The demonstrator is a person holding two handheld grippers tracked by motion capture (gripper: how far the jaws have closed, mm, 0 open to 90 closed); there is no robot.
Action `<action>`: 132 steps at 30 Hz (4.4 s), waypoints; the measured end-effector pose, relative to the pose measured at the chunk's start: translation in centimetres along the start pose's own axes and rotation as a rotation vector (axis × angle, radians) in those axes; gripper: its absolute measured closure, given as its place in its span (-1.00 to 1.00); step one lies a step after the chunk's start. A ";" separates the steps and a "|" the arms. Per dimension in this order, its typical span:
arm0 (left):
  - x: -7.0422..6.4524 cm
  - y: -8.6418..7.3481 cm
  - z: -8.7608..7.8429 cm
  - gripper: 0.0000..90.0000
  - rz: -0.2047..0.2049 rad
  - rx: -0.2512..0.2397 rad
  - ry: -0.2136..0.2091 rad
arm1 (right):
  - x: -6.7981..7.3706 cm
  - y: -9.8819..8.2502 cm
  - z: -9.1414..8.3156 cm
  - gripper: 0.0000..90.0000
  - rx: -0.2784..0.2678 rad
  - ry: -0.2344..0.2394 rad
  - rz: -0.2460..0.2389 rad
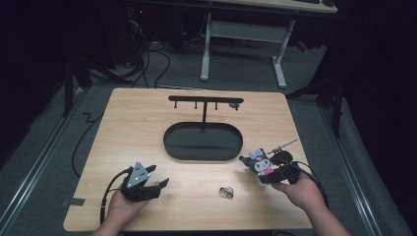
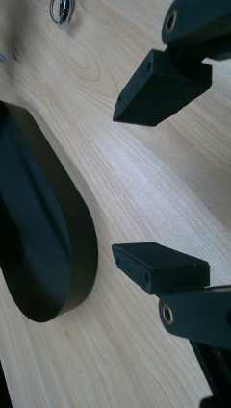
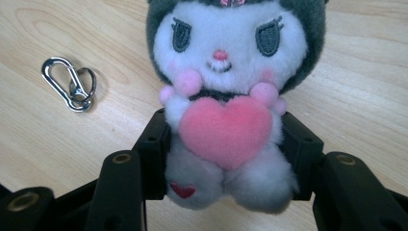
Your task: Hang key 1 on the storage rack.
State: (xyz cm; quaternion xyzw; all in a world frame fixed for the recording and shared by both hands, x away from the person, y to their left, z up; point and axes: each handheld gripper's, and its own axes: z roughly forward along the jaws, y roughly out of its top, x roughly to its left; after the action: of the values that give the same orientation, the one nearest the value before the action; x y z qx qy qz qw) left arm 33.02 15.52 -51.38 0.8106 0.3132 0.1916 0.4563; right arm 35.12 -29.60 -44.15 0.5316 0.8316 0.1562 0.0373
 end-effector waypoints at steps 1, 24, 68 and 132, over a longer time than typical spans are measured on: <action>0.0 0.0 0.0 -0.27 0.003 0.000 0.001 | 0.0 0.1 -0.1 0.07 -0.001 -0.007 -0.006; 0.1 -0.1 -0.1 -0.27 0.000 -0.003 0.001 | 1.6 4.1 -3.2 0.06 -0.053 0.028 -0.037; -0.1 -0.1 -0.1 -0.27 0.028 -0.004 -0.017 | 2.6 10.9 -8.1 0.06 -0.156 0.043 -0.042; -0.7 -0.2 0.1 -0.26 0.056 0.009 -0.028 | -1.2 10.9 -4.8 0.04 -0.181 0.032 0.067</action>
State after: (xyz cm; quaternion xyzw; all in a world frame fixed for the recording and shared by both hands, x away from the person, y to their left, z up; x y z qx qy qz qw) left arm 32.48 15.05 -51.64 0.8237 0.2849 0.1915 0.4513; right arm 44.05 -27.51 -36.43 0.5511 0.7963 0.2404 0.0665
